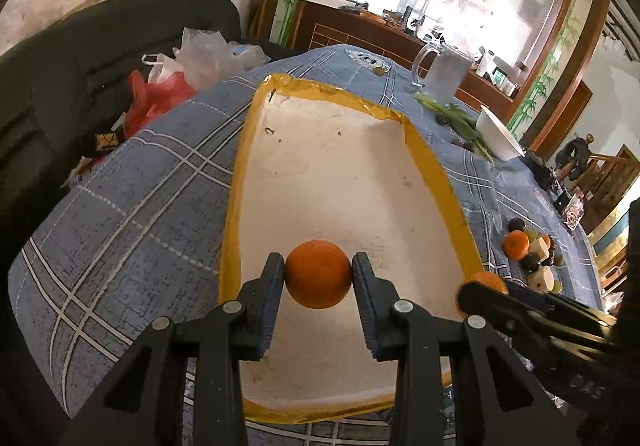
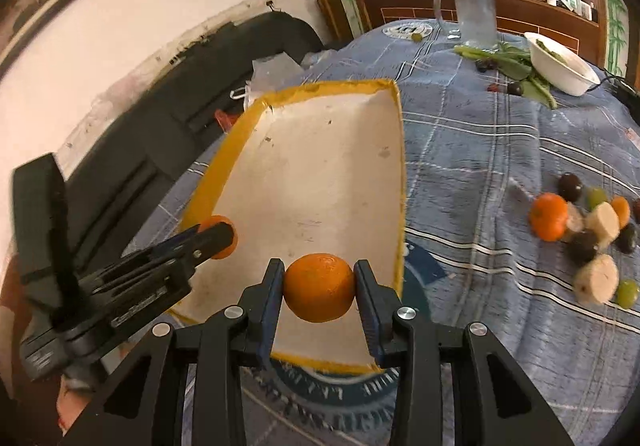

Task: Organize fruits
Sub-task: 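Carry both tangerines over the white tray and open both tools, then move both open tools back to the fruit pile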

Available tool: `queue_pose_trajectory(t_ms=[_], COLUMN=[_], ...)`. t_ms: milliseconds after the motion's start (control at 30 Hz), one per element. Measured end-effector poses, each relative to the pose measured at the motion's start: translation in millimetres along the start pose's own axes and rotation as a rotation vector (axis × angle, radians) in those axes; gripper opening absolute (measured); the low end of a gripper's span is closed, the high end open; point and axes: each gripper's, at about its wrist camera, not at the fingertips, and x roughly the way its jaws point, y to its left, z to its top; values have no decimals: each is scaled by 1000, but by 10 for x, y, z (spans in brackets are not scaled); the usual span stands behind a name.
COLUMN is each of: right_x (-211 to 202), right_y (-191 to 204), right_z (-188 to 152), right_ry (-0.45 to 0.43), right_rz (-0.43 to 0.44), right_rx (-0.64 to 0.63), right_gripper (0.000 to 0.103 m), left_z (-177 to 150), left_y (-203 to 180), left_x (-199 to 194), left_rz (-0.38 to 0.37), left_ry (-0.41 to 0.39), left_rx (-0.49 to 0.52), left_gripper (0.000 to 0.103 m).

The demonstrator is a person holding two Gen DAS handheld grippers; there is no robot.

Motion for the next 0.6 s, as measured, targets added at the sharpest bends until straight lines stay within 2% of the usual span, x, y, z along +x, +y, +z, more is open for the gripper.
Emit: queue_pose_trajectory(t_ms=[100,133,200,333,400,467,533,600], right_x=[60,55,6,-165,-219,-188,-97,-1], right_y=[-40,-45,-60,-129,-178,-204,-200,-199], right_z=[17,23,34,79,85,61,8,-43], right_ry=[13,8,-10,-68,-89,-70,-39,1], right_rz=[9,10,3,-16,-69,-138,-182,-201], right_rx=[32,38,43,59,62,39,7,-7], right_gripper=[43,45,63,65,65,65,61,30], left_z=[-17,-20,-17,-20,-16,-9,-2,-3], left_y=[51,59,53,37,46,47,36,33], left_x=[-6,-5,-12,-75,-118,-160,-187,-195], left_rz=[-28,-41,-55,-64,-70,-68,-72,-74], left_ry=[2,2,-10,-36,-51,-68,-80,-82], left_rx=[-19,-26,-32,-37,-44,-48,-53,-57], left_gripper=[36,43,50,55,55,58,62,62])
